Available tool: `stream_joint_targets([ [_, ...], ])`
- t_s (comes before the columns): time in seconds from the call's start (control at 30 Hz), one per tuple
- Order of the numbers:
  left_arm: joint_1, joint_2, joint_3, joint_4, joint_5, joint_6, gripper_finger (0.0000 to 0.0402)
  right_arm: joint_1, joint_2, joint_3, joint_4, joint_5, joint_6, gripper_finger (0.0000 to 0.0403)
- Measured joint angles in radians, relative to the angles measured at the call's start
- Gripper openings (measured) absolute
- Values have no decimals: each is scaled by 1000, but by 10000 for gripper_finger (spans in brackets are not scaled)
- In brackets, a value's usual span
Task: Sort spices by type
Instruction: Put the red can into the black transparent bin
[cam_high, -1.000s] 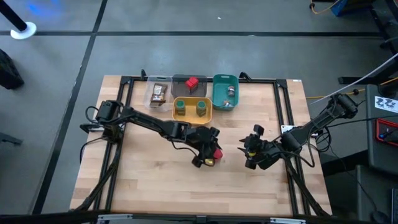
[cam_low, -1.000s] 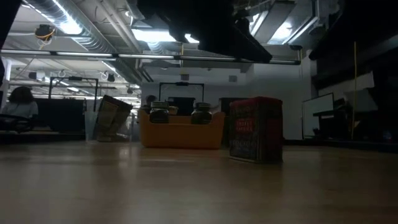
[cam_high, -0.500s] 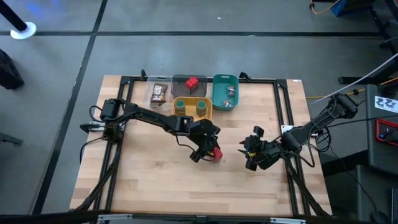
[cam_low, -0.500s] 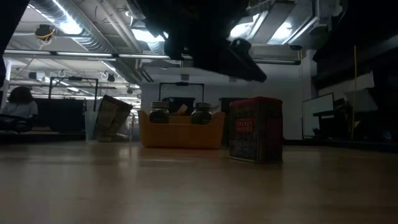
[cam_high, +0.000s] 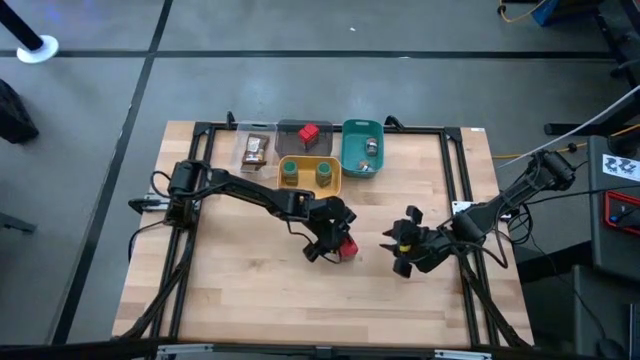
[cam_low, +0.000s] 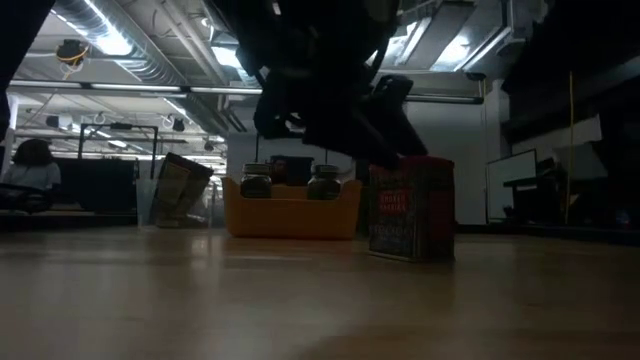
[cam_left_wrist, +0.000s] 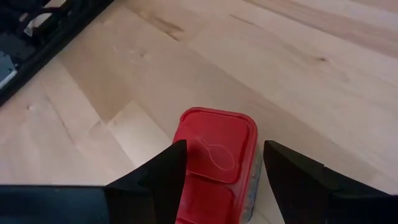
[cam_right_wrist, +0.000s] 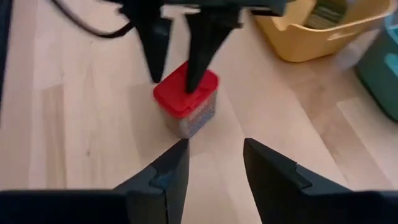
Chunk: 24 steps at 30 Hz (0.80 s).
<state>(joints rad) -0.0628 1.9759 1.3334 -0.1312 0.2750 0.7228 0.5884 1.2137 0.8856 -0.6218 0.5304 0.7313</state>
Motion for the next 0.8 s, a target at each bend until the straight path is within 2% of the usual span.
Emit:
stream_joint_targets([
  [0.1,0,6,0,10,-16,14,203,0,21,-4,0,60,70,154],
  [0.3,-7,6,0,15,-40,13,203,-16,108,-36,59,68,104,154],
  [0.5,-30,6,0,17,-146,64,203,-83,223,-43,133,78,102,154],
  [0.63,-39,6,0,17,-186,66,203,-137,288,-43,170,33,79,154],
  [0.8,-42,6,0,17,-221,60,203,-176,341,-44,276,-41,-32,154],
])
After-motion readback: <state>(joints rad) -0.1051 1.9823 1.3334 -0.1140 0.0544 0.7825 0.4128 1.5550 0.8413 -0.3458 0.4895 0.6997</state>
